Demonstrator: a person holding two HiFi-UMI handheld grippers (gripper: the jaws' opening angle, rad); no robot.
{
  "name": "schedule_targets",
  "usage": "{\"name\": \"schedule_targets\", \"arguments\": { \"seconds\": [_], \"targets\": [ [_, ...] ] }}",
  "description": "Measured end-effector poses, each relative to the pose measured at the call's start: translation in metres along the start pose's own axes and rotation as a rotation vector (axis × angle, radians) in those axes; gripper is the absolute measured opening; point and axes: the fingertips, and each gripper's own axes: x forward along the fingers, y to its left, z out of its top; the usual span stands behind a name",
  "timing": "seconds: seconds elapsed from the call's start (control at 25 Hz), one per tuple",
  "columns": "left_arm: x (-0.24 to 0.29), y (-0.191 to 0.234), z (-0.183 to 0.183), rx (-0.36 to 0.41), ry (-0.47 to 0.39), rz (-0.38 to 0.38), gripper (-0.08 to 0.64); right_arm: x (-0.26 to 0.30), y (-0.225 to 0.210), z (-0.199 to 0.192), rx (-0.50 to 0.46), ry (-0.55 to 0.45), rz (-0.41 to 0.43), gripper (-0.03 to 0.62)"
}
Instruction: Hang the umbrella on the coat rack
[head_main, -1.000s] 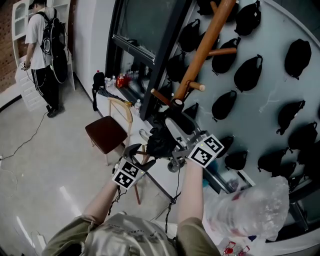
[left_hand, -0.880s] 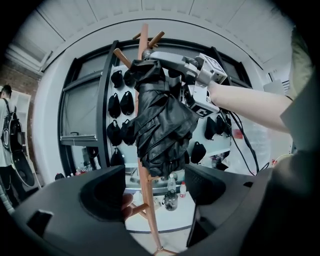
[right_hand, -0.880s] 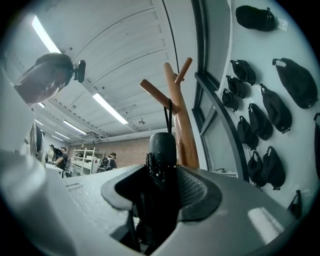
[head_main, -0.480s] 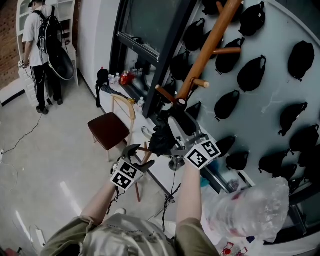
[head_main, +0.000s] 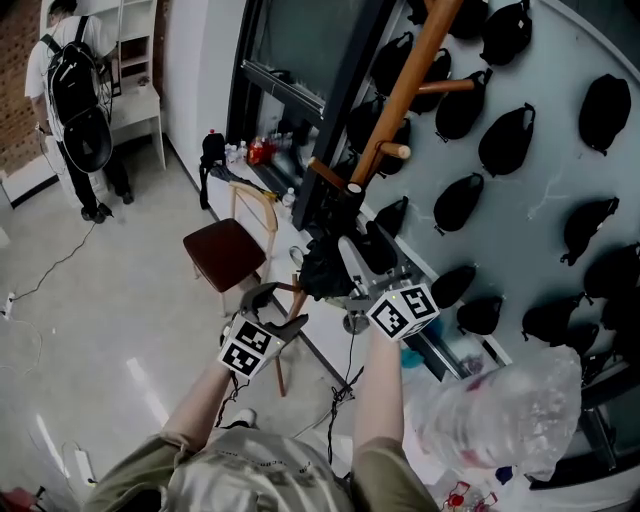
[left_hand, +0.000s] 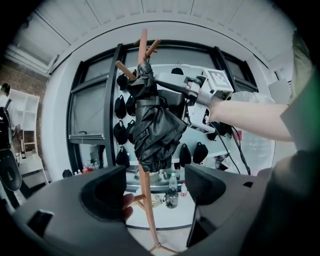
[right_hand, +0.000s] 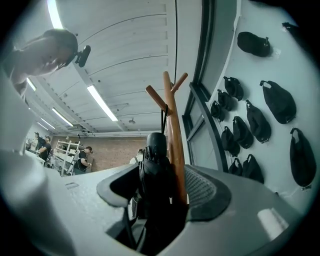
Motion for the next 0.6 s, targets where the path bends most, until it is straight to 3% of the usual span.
{"name": "schedule_targets", "arguments": {
  "seconds": [0.36, 0.6],
  "targets": [
    [-0.025, -0.006, -0.005, -0.027, -0.012, 0.062, 0.356, -0.040, 0.013, -0.007, -0.017, -0.007, -0.068, 0.272],
    [-0.045, -0.012, -0.001, -0.034, -0.046, 0.128, 0.356, -0.079, 0.042, -0.016, -0.110, 0.005, -0.092, 0.271]
  ]
}}
